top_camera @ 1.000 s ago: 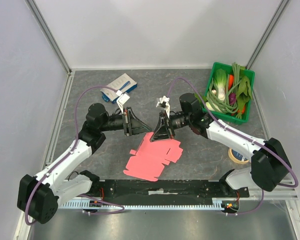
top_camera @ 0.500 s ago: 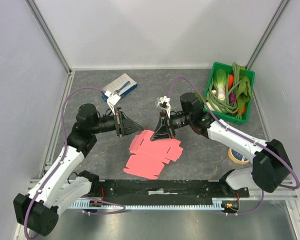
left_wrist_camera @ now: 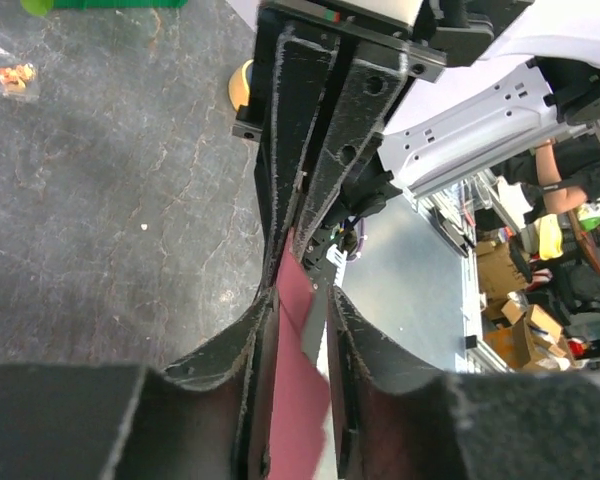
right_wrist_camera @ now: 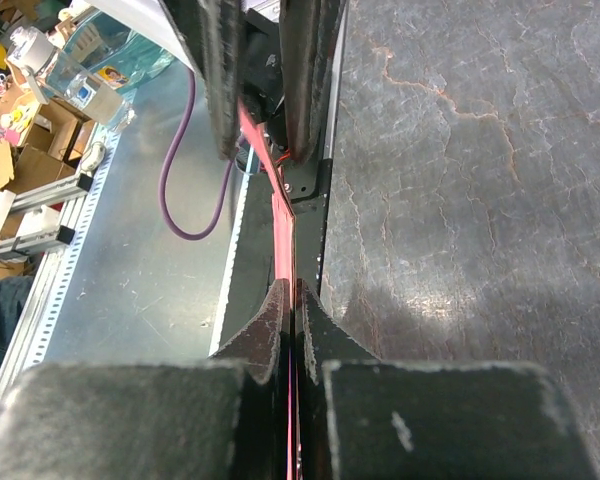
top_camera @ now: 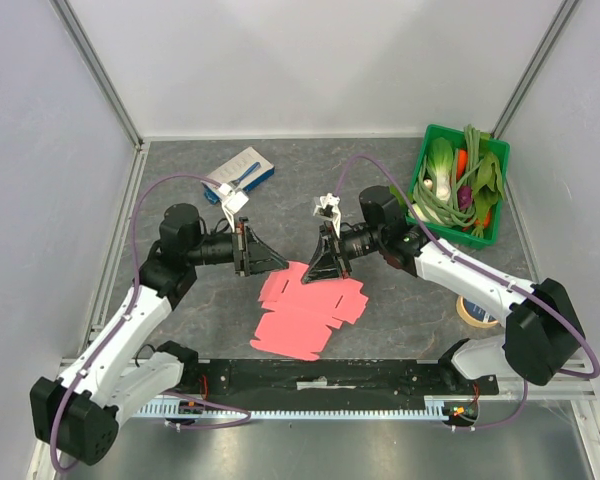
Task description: Fold the paper box
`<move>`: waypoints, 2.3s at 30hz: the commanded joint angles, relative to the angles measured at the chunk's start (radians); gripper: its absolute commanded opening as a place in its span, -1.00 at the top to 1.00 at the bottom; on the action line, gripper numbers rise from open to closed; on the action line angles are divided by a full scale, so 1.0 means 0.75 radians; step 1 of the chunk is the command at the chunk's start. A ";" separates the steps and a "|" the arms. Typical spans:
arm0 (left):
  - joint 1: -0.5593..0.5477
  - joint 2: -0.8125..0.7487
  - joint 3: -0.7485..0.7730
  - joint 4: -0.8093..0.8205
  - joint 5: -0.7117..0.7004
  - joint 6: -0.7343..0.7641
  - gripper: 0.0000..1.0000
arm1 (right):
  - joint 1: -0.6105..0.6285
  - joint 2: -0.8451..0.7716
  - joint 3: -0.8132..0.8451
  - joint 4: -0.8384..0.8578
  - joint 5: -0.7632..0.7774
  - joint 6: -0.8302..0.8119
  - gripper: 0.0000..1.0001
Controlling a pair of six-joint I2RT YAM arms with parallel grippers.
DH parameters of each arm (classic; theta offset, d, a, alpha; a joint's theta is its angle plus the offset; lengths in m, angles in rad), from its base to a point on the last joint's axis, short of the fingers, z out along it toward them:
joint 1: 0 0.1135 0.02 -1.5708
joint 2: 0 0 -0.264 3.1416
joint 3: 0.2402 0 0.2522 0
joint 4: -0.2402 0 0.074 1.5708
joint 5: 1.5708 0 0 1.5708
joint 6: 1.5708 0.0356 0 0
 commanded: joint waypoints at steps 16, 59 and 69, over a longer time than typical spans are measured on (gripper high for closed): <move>-0.031 -0.022 0.040 0.033 -0.086 0.051 0.61 | 0.007 -0.041 0.062 -0.005 -0.007 -0.034 1.00; -0.146 -0.031 0.081 -0.095 0.080 0.173 0.21 | 0.038 -0.051 0.068 -0.032 0.006 -0.059 1.00; -0.171 0.045 0.091 -0.083 0.074 0.151 0.25 | 0.038 -0.059 0.072 0.001 -0.029 -0.030 1.00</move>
